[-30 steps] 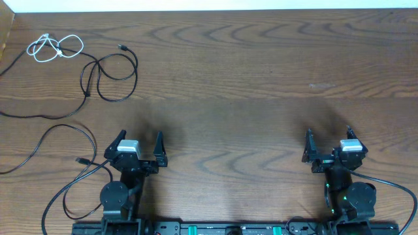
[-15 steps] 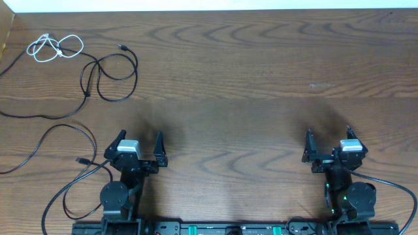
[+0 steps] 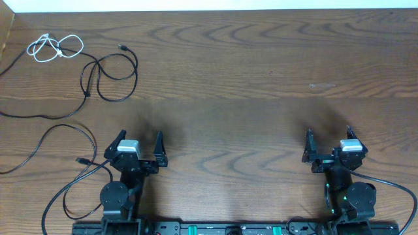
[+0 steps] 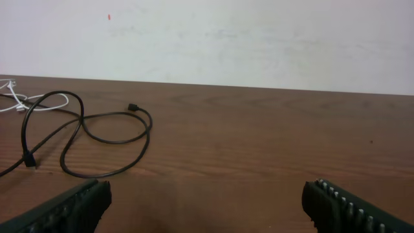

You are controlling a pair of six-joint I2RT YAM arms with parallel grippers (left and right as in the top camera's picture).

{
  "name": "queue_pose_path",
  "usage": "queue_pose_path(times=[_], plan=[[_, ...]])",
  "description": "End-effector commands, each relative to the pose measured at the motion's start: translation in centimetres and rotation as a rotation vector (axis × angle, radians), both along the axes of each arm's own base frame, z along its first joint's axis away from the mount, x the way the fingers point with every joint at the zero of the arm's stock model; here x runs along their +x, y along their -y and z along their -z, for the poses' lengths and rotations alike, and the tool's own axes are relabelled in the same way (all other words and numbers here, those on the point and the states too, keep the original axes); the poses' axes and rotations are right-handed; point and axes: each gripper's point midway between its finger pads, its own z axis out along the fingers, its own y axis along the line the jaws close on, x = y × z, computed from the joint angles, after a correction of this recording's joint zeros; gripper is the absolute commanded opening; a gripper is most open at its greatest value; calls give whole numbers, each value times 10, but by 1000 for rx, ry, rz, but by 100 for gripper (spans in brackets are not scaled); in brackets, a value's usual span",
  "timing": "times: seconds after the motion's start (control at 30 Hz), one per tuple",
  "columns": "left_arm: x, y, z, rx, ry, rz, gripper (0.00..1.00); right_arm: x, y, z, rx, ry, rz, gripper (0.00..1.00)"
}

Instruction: Untangle cables

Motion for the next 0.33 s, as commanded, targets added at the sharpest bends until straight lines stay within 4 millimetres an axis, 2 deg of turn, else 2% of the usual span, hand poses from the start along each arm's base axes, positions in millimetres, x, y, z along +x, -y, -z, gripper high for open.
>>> queue_pose_path(times=[0.0, 0.3], plan=[[-1, 2, 15, 19, -46, 14, 100, 0, 4, 1, -16, 3, 18, 99], [-1, 2, 15, 19, -46, 14, 100, 0, 4, 1, -16, 3, 18, 99]])
